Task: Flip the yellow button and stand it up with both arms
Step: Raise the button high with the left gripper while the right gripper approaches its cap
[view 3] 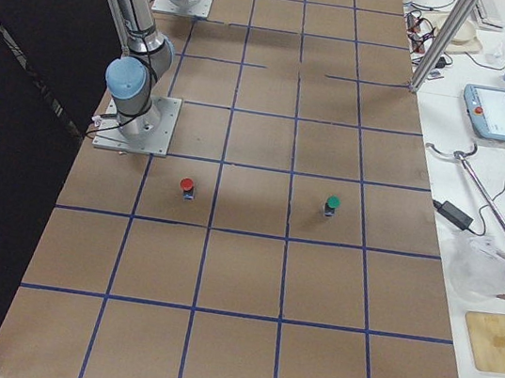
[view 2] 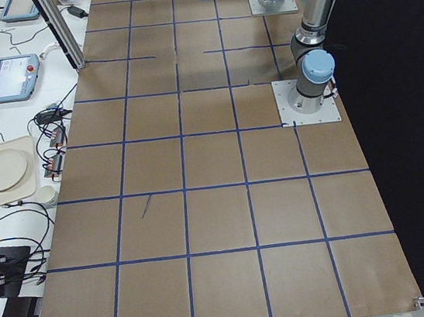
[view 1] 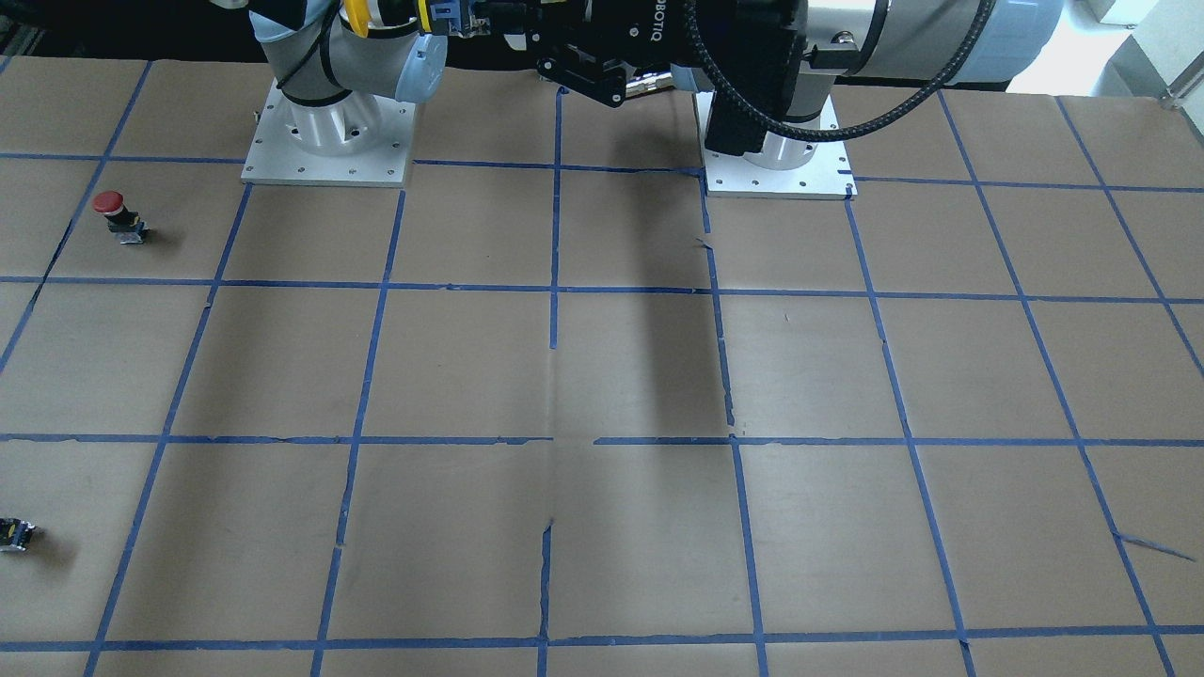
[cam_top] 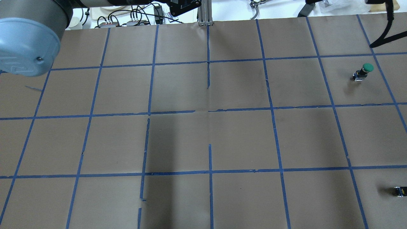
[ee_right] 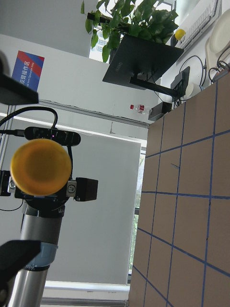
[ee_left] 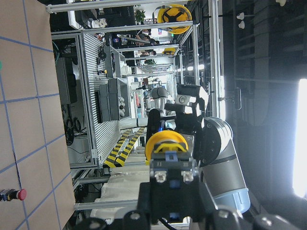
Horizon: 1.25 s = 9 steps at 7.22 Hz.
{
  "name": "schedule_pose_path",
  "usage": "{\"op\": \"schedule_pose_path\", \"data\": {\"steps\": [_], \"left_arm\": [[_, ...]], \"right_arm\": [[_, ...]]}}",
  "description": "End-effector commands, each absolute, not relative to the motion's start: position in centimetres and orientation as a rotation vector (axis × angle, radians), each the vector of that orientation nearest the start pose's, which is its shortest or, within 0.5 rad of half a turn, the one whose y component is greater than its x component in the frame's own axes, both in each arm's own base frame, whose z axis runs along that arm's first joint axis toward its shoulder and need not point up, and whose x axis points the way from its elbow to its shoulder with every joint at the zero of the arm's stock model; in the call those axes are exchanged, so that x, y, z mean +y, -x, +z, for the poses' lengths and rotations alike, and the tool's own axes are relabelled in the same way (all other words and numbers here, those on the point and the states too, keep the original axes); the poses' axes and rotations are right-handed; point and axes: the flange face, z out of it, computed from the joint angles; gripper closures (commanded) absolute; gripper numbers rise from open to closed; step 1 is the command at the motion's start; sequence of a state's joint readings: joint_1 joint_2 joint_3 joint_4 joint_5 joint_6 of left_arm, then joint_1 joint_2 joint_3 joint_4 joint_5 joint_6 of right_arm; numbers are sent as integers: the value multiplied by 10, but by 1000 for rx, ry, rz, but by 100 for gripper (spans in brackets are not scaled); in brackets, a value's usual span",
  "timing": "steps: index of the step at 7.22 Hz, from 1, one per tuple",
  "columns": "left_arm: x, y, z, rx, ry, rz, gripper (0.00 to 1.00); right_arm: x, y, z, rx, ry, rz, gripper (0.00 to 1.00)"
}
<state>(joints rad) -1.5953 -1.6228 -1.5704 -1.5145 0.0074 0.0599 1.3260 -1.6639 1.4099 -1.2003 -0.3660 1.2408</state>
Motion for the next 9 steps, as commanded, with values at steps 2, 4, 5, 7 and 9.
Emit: {"op": "schedule_pose_path", "data": {"steps": [2,4,5,7,9], "left_arm": [[-509,245,566,-1575,71,32,87],[-510,245,566,-1576,69,30,87],[-509,245,567,-1574,71,32,87],[-509,245,566,-1572,70,31,87],[-509,245,566,-1572,71,33,87]], "right_arm": [[-474,-126,633,1435,-1440,802,0],[-479,-125,632,1428,-1431,803,0],[-480,-125,630,1424,-1434,809,5],[-481,-125,629,1398,-1461,836,38],[-482,-124,631,1356,-1434,852,73]]}}
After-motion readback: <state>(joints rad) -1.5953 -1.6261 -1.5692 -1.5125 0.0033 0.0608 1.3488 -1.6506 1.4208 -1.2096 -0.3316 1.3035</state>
